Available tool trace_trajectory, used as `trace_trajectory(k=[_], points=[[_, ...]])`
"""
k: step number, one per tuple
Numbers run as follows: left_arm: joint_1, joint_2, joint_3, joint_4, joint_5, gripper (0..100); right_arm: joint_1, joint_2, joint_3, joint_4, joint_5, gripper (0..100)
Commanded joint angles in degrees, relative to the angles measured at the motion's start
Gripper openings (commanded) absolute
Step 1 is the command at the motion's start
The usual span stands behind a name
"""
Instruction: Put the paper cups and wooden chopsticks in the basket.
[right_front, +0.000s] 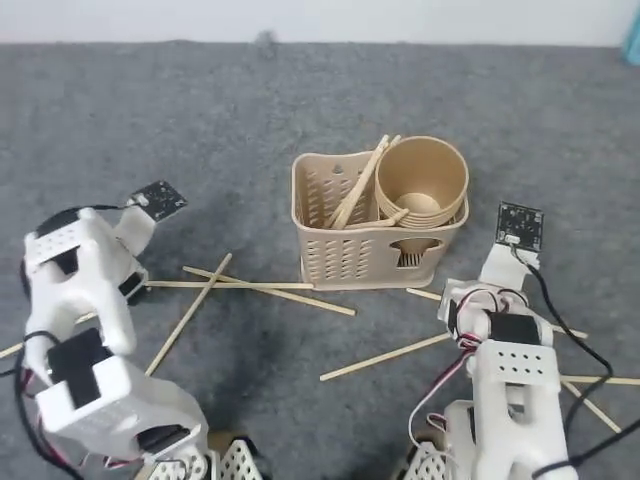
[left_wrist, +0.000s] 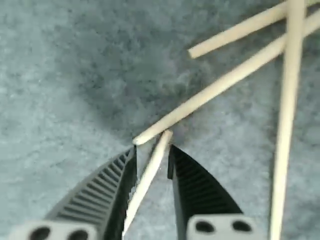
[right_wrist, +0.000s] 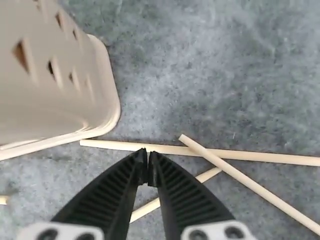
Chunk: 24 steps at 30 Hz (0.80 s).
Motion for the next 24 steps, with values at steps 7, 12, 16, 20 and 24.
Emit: trace_trajectory(k=[7,12,16,20,24], points=[[1.05,-0.35,3.65,-3.6,-2.9,10,-0.22,0.4,-0.26,-1.01,-0.26,2.6],[0.79,-0.35,7.6,-8.18,-2.9,9,-0.22,0.4,-0.26,-0.92,-0.26,2.6],[0.97,-0.97,8.75,-8.26,-2.9,5,-0.22,0.4,-0.26,-0.92,-0.26,2.6],[0.53,-1.14,6.55,-5.19,-2.9,1,-0.22,0.31,-0.26,-0.84,-0.26,2.6],[-0.97,-1.14,-0.66,5.36,-2.9,1,-0.22,0.31,-0.26,-0.84,-0.26,2.6]])
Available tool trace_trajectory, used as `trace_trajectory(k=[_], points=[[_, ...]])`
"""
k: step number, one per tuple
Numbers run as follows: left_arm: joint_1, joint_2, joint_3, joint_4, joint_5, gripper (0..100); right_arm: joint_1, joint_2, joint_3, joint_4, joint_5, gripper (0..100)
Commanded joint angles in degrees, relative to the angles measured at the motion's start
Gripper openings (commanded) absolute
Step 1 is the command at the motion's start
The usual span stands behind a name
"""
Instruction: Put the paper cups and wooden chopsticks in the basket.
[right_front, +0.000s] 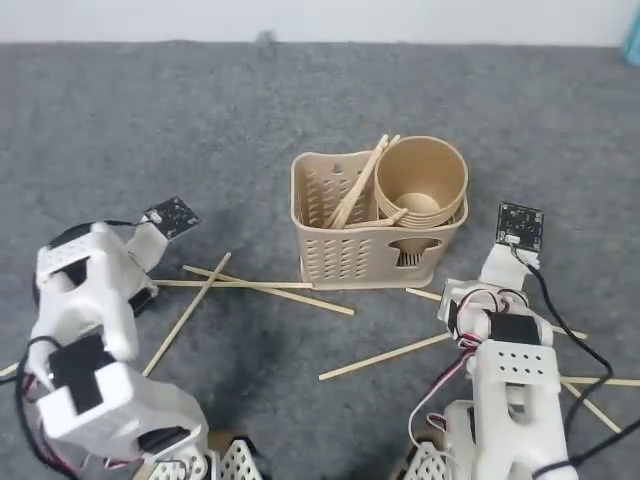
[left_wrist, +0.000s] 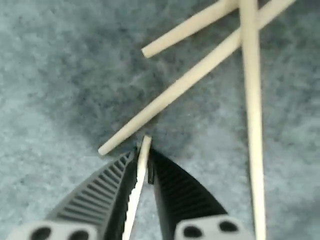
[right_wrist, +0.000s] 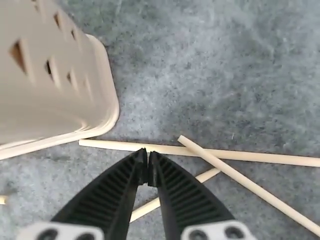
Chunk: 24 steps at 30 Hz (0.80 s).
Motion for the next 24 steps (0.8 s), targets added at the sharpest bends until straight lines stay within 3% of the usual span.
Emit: trace_trajectory(k=[1,9,13,20,24], points=[[-1.41,-0.79,-7.08,10.02,-0.18,1,-0.31,0.31,-0.26,-0.75,-0.26,2.6],[-1.93,-0.79,-26.33,37.45,0.09,1,-0.31,0.31,-0.26,-0.84,-0.26,2.6],[-1.85,-4.4,-29.58,36.75,8.18,1,-0.31,0.31,-0.26,-0.84,-0.26,2.6],[-1.76,-21.45,-29.85,36.75,14.24,1,-0.31,0.31,-0.26,-0.75,-0.26,2.6],[-1.41,-32.0,-29.32,34.02,23.38,1,-0.31,0.4,-0.26,-0.84,-0.26,2.6]])
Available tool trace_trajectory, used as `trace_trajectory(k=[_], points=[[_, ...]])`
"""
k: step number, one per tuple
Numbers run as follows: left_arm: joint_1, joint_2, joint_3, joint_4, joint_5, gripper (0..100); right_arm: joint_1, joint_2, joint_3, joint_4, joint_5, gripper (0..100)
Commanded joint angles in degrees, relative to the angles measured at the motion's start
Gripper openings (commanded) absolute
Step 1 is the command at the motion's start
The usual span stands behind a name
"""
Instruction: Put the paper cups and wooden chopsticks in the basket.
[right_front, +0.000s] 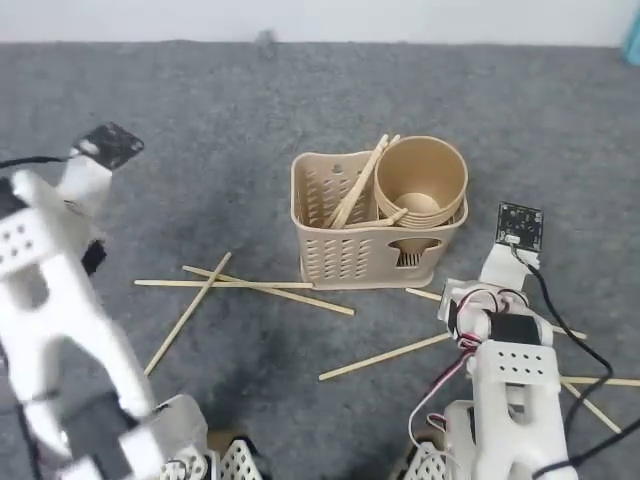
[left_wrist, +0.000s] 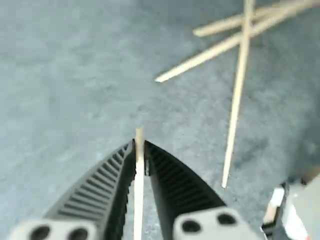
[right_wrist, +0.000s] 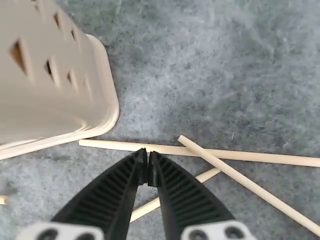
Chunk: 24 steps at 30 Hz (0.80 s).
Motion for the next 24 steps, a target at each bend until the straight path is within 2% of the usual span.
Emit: trace_trajectory(k=[1,6,12,16,24], points=[[0.62,-11.25,-1.36,-2.11,9.67,1,-0.22,0.4,-0.26,-0.84,-0.26,2.6],[5.01,-20.04,-1.45,-9.76,28.13,1,-0.22,0.48,-0.18,-0.84,-0.26,2.6],[14.42,-27.52,-1.8,-19.25,54.33,1,-0.22,-0.04,0.44,-1.01,-0.26,2.6],[22.24,-30.07,-1.71,-28.48,62.77,1,-0.22,-0.04,0.53,-1.01,-0.26,2.6],[37.36,-31.3,-1.54,-57.93,73.32,1,-0.22,0.22,1.93,-3.91,-0.26,2.6]])
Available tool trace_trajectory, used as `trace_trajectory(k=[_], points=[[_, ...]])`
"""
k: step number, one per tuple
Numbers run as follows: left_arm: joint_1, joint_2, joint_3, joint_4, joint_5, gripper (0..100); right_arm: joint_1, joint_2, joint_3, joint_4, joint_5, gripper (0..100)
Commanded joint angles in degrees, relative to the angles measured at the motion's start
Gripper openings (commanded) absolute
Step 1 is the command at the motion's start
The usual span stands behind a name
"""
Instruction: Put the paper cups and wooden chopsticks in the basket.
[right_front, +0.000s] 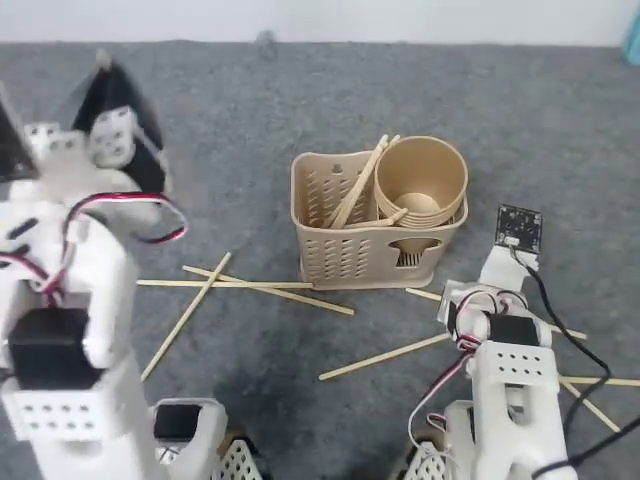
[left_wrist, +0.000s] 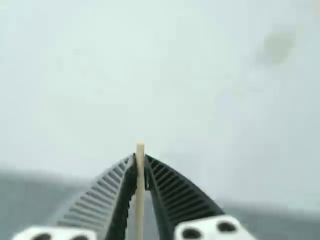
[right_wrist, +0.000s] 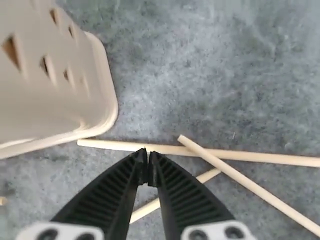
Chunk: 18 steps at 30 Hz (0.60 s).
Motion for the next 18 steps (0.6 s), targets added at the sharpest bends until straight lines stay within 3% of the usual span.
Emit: trace_trajectory(k=[1,7,12,18], points=[[7.12,-1.23,-1.36,-12.92,5.45,1,-0.31,-0.13,0.79,-2.42,-0.26,2.6],[15.3,-0.7,-0.66,-14.15,5.45,1,-0.4,-0.13,0.97,-2.59,-0.18,2.6],[20.13,-0.7,7.43,-15.03,-1.14,1,-1.63,-0.13,1.32,-2.59,-0.18,2.6],[20.57,-0.88,24.75,-27.16,-3.34,1,-1.8,-0.04,1.32,-2.42,4.04,2.6]])
